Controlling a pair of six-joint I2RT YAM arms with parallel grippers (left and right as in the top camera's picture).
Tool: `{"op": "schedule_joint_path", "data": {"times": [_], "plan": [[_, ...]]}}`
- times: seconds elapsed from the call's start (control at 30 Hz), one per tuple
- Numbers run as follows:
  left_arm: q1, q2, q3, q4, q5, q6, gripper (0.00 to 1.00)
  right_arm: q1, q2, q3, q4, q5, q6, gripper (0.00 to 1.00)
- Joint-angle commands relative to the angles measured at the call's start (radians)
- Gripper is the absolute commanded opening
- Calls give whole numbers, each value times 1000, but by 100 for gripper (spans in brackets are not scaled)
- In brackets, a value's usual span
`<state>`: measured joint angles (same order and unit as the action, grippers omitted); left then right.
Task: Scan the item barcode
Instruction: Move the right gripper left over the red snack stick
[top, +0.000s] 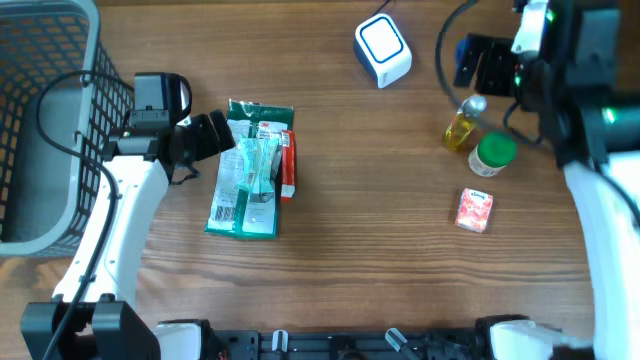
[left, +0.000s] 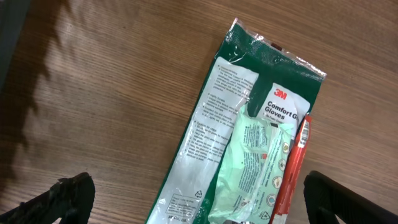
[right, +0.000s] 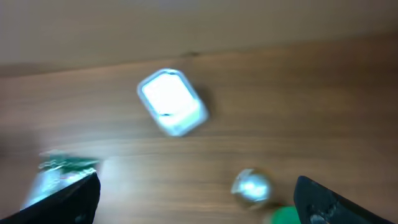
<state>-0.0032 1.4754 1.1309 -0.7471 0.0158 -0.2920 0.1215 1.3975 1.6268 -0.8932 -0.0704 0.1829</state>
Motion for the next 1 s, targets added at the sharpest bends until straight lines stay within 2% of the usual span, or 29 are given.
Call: {"op": "schedule_joint_path", "data": {"times": [0.0,0.07,0.1,0.17,0.3,0.37,0.43,0.63,0.77,0.97], "plan": [[3,-2,10,3,-10,-11,100,89,6,0,-21,-325,39,100],[3,-2,10,3,-10,-11,100,133,31,-4,-18,-408,66,100],[3,-2,10,3,-10,-11,100,158,47,-8,-12,-427,77,93],[3,-2,10,3,-10,-11,100,227,103,-21,9,-424,98,55],[3,-2,10,3,-10,-11,100,347,242,-46,21,-378,163,4],[3,-2,10,3,-10,-11,100,394,324,-51,21,-338,204,4],[3,-2,10,3,-10,-11,100,441,423,-51,37,-337,245,10],[3,-2,10,3,-10,-11,100,549,688,-51,188,-341,299,17],[3,-2,10,3,-10,-11,100,576,756,-51,258,-341,327,19],[3,-2,10,3,-10,-11,100,613,773,-68,290,-200,401,14]]}}
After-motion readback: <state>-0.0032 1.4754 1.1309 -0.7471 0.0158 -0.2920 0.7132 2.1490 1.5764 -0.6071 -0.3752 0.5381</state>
